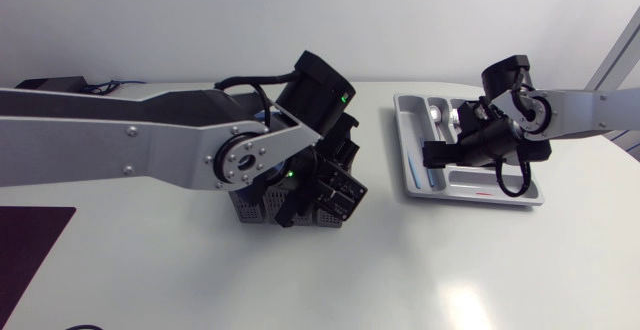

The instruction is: Unload the cutlery basket into the drawer organizer.

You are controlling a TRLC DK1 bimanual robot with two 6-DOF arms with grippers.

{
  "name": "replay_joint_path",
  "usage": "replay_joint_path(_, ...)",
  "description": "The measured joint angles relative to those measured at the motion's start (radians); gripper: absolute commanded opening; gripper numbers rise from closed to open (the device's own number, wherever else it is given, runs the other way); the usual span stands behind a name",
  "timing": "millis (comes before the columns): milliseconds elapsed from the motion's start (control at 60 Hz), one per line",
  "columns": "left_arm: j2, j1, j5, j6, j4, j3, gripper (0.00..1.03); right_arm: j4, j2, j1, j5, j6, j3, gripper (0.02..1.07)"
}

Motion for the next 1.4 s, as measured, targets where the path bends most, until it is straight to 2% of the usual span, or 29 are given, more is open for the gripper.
replay_joint_path(50,0.003,0.0,-0.018,0.016,0.027,-0.003,0.41,0.001,-0.017,0.0,-0.005,-0.002,-0.013,0.98)
replay_joint_path(183,0.004,0.0,-0.037,0.05,0.068,-0.011,0.4,0.008,-0.04,0.0,-0.013,-0.006,-0.034,0.98)
replay_joint_path(233,0.004,0.0,-0.042,0.058,0.071,-0.014,0.37,0.011,-0.042,0.0,-0.012,-0.006,-0.04,0.98)
replay_joint_path(683,0.004,-0.002,-0.048,0.083,0.079,-0.032,0.36,0.03,-0.086,0.014,-0.015,-0.006,-0.079,0.98)
replay_joint_path(883,0.005,-0.003,-0.048,0.083,0.084,-0.041,0.24,0.033,-0.099,0.014,-0.015,-0.006,-0.084,0.98)
replay_joint_path(1400,0.022,-0.009,-0.048,0.083,0.112,-0.051,0.2,0.034,-0.129,0.021,-0.014,-0.006,-0.109,0.98)
